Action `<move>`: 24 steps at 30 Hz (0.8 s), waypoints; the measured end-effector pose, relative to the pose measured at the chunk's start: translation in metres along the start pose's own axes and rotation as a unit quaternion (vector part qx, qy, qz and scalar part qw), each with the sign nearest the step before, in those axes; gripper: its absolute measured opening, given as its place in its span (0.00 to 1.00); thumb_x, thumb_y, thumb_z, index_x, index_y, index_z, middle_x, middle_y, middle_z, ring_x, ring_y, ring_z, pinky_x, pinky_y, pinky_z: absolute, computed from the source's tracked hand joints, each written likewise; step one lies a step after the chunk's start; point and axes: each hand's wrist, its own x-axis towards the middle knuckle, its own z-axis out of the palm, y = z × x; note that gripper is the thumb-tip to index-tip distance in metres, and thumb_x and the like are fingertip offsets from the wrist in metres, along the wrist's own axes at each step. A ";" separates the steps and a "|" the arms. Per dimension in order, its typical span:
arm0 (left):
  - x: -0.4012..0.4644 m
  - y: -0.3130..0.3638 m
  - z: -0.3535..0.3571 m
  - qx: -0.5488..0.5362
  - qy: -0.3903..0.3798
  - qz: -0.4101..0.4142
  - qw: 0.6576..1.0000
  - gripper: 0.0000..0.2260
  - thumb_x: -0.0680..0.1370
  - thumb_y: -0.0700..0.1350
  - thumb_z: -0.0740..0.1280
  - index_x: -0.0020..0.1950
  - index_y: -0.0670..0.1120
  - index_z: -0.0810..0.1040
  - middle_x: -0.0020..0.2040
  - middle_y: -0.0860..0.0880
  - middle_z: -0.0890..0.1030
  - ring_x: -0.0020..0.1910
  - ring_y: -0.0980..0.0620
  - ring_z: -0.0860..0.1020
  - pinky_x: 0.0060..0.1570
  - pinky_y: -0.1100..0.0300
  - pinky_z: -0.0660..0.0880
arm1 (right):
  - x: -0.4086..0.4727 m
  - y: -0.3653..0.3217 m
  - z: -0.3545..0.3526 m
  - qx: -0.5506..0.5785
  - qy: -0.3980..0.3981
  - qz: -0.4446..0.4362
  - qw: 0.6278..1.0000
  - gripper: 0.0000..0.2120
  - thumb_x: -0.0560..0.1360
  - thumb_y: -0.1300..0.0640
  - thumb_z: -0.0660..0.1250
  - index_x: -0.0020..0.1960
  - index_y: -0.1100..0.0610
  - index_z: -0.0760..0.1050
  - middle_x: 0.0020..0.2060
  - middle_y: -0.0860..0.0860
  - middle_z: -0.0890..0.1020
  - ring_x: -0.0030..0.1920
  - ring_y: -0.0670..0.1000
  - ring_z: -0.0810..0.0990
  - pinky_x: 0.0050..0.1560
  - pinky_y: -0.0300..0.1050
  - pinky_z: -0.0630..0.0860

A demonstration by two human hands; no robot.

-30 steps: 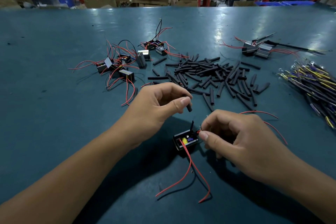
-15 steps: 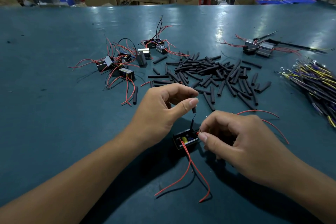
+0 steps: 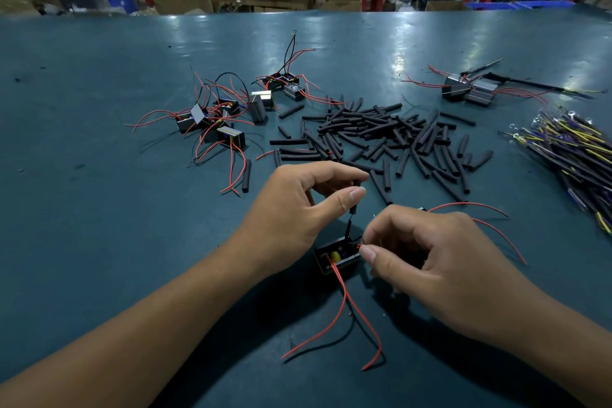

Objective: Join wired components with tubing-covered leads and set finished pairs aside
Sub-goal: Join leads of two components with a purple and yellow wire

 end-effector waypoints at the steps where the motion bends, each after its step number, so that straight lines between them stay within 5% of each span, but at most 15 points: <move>1: 0.000 0.000 0.000 0.004 -0.002 0.000 1.000 0.08 0.78 0.46 0.72 0.57 0.50 0.84 0.43 0.55 0.85 0.44 0.60 0.81 0.43 0.74 0.71 | 0.000 0.000 0.000 0.000 -0.001 0.000 1.000 0.05 0.77 0.51 0.70 0.43 0.47 0.77 0.31 0.47 0.80 0.31 0.51 0.79 0.33 0.47 0.73; 18: -0.005 0.005 -0.011 0.000 -0.053 0.002 0.999 0.04 0.75 0.47 0.74 0.48 0.51 0.83 0.42 0.55 0.84 0.40 0.62 0.80 0.41 0.74 0.70 | -0.001 0.001 0.000 -0.005 -0.003 0.006 1.000 0.05 0.76 0.45 0.67 0.44 0.45 0.76 0.32 0.48 0.81 0.31 0.52 0.77 0.34 0.49 0.72; 24: -0.006 0.009 -0.017 0.031 -0.105 -0.013 0.994 0.11 0.73 0.46 0.77 0.52 0.52 0.80 0.42 0.54 0.83 0.43 0.55 0.80 0.40 0.70 0.71 | 0.000 0.001 0.001 -0.005 -0.003 0.006 1.000 0.05 0.76 0.45 0.66 0.44 0.45 0.76 0.31 0.49 0.81 0.30 0.53 0.78 0.33 0.53 0.73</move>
